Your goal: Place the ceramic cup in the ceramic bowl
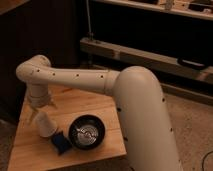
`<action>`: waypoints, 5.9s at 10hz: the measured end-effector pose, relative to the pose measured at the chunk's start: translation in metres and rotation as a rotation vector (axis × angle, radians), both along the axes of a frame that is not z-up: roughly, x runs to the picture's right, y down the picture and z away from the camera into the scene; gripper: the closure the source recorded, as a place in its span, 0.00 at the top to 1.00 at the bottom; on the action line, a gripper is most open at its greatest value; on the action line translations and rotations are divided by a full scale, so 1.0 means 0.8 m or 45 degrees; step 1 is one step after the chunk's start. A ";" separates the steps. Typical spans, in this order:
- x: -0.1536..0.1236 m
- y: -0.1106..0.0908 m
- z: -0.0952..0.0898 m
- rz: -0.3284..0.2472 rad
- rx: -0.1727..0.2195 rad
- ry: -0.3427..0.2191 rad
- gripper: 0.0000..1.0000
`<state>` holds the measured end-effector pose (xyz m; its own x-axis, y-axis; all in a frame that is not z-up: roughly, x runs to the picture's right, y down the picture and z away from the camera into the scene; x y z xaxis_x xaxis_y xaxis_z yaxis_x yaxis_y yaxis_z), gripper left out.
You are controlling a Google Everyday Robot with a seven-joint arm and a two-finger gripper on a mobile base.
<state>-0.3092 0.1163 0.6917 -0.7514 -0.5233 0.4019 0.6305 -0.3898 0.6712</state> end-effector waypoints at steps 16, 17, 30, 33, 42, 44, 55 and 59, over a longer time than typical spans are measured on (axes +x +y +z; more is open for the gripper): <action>0.000 0.000 0.000 0.000 0.001 0.000 0.80; 0.000 0.000 0.000 0.000 0.001 0.000 0.80; -0.025 0.027 0.019 -0.094 0.167 0.000 0.80; -0.018 0.036 0.041 -0.084 0.169 -0.030 0.80; -0.048 0.039 0.081 -0.106 0.113 -0.152 0.37; -0.052 0.038 0.080 -0.129 0.105 -0.161 0.23; 0.000 -0.091 -0.045 -0.079 0.198 -0.079 0.00; 0.069 -0.094 -0.060 0.086 0.256 0.083 0.00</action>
